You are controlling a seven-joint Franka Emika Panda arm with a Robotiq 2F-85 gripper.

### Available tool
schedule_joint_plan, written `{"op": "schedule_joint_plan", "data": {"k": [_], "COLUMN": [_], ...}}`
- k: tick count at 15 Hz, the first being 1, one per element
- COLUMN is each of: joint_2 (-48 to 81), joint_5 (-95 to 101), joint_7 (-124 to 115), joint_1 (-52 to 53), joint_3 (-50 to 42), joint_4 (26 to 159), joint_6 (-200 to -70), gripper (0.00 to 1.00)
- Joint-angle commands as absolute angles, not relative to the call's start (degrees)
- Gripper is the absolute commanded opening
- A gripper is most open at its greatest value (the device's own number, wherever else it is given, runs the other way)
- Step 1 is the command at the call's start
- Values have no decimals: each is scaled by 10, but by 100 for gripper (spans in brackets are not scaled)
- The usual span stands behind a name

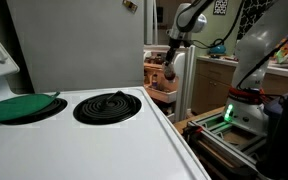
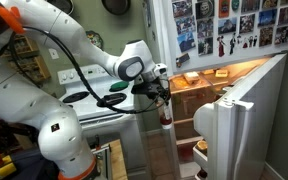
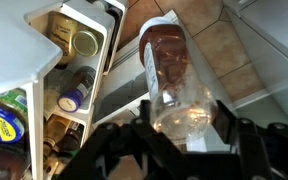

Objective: Put the sauce bottle on the second shelf of the fridge door

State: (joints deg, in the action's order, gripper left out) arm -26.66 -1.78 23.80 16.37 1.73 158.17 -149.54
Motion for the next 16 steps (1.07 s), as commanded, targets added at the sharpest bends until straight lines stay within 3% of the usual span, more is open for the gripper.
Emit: {"op": "schedule_joint_plan", "data": {"k": [1,11,12,16], "joint_2": [-211,-35,-68,-32], "joint_5": [-26,7,-11,-9], "joint_7": [250,232,241,241], "joint_1": [172,153,165,163], "joint_3": [1,31,22,24], "joint_4": [1581,1582,1582,1579], "joint_6": [-1518,-1766,-1727,-1757], "gripper": [37,37,62,62]}}
